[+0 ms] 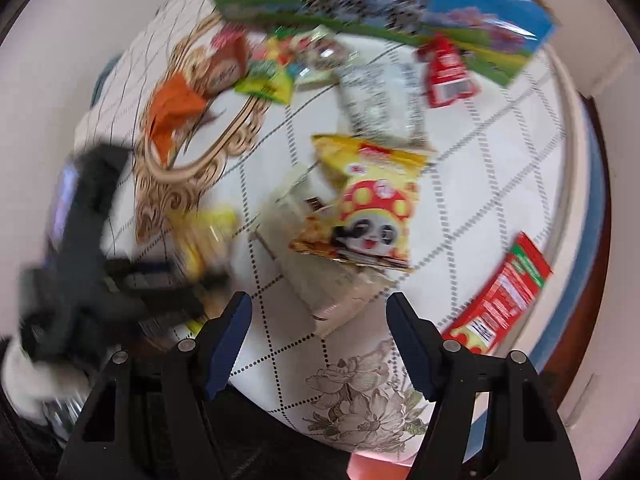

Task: Organize snacks
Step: 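Grasp the yellow egg-cake bag with left tool while right tool grasps white bar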

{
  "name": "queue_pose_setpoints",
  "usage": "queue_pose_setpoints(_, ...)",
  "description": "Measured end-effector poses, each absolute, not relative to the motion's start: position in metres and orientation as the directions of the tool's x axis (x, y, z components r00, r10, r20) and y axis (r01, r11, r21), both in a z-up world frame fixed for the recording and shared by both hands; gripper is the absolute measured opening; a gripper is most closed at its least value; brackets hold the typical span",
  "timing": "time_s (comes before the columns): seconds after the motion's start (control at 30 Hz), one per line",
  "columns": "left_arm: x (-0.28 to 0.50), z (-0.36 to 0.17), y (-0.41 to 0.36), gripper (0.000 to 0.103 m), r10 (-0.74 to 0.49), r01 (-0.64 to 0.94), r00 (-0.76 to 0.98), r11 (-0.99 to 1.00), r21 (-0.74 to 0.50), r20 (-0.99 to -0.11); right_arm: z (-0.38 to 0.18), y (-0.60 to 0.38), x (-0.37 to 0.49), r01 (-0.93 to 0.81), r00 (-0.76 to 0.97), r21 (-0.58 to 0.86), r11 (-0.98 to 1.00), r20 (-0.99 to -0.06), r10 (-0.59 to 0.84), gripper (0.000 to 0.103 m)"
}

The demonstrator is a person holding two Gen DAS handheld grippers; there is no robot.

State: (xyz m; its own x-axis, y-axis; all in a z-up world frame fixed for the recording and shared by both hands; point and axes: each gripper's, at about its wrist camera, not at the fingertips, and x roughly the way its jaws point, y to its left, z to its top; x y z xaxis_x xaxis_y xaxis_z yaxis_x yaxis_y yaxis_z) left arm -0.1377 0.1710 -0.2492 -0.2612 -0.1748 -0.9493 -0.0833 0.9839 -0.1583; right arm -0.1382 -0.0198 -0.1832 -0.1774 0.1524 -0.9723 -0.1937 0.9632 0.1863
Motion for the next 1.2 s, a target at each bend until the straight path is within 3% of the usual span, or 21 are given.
queue_pose_setpoints(0.13, -0.135, -0.258, 0.191, 0.051, -0.237, -0.18, -0.27, 0.965, -0.193, -0.933, -0.214, 0.007, -0.135, -0.309, -0.228, 0.161, 0.937, -0.969, 0.092, 0.072)
queue_pose_setpoints(0.27, -0.142, -0.259, 0.191, 0.052, -0.231, -0.176, -0.265, 0.966, -0.189, -0.936, -0.235, 0.027, -0.128, -0.447, -0.187, 0.058, 0.893, -0.982, -0.03, 0.072)
queue_pose_setpoints(0.37, -0.164, -0.26, 0.189, 0.052, -0.221, -0.155, -0.27, 0.971, -0.184, -0.937, -0.25, 0.032, -0.126, -0.473, -0.2, 0.039, 0.88, -0.978, -0.064, 0.065)
queue_pose_setpoints(0.5, -0.174, -0.264, 0.178, 0.053, -0.219, -0.141, -0.274, 0.972, -0.186, -0.936, -0.253, 0.003, -0.118, -0.146, -0.28, 0.122, 0.982, -0.957, 0.077, 0.064)
queue_pose_setpoints(0.6, -0.175, -0.274, 0.174, 0.058, -0.244, -0.16, -0.281, 0.966, -0.206, -0.928, -0.262, -0.032, -0.125, 0.208, -0.351, 0.256, 0.944, -0.882, 0.316, 0.064)
queue_pose_setpoints(0.67, -0.168, -0.281, 0.176, 0.062, -0.262, -0.166, -0.287, 0.961, -0.221, -0.921, -0.265, -0.041, -0.132, 0.317, -0.361, 0.31, 0.896, -0.835, 0.416, 0.064)
queue_pose_setpoints(0.8, -0.159, -0.289, 0.172, 0.061, -0.253, -0.158, -0.288, 0.964, -0.215, -0.923, -0.245, -0.022, -0.133, 0.127, -0.291, 0.259, 0.957, -0.913, 0.286, 0.066)
queue_pose_setpoints(0.83, -0.158, -0.29, 0.176, 0.053, -0.239, -0.15, -0.285, 0.968, -0.203, -0.928, -0.241, -0.014, -0.134, 0.082, -0.285, 0.253, 0.964, -0.921, 0.266, 0.066)
queue_pose_setpoints(0.9, -0.157, -0.283, 0.181, 0.051, -0.202, -0.123, -0.268, 0.977, -0.174, -0.942, -0.239, -0.002, -0.137, 0.032, -0.28, 0.234, 0.972, -0.931, 0.234, 0.066)
queue_pose_setpoints(1.2, -0.164, -0.278, 0.181, 0.045, -0.125, -0.088, -0.257, 0.99, -0.106, -0.958, -0.268, 0.02, -0.162, 0.003, -0.253, 0.136, 0.991, -0.958, 0.132, 0.061)
